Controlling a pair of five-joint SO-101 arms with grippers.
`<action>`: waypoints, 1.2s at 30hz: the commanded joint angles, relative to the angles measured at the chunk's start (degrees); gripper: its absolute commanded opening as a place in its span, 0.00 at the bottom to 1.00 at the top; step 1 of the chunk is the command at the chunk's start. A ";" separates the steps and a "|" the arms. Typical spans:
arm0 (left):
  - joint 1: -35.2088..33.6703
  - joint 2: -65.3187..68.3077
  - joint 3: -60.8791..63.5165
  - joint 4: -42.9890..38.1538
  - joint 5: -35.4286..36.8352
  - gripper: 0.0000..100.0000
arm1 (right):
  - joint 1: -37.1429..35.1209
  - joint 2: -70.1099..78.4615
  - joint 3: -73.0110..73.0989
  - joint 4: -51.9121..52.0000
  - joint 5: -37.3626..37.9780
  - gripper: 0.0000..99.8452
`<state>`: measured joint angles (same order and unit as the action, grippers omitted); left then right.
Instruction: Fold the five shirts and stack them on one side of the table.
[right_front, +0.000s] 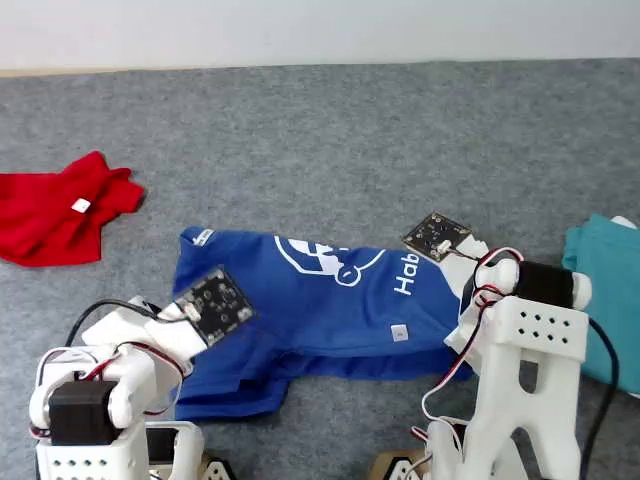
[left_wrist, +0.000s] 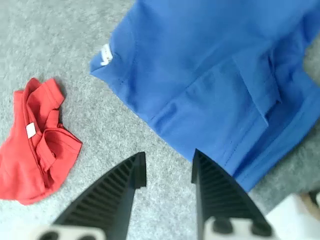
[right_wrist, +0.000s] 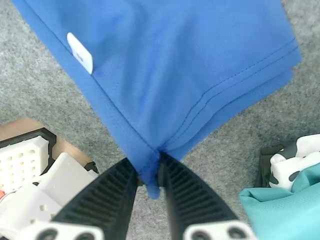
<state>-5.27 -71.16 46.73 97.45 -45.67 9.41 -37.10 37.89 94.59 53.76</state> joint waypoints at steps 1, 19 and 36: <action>-0.09 0.09 -2.33 -2.46 8.18 0.15 | 1.19 -1.80 -1.76 1.19 -2.46 0.16; -0.18 0.09 -3.21 -11.78 28.92 0.02 | 0.92 -0.75 -13.80 -6.55 -11.96 0.22; -15.30 0.53 6.55 -22.24 28.57 0.00 | -1.45 23.69 -9.85 -22.99 -45.54 0.22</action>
<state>-19.87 -70.64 53.41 76.53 -17.19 8.53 -14.77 28.57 73.23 11.30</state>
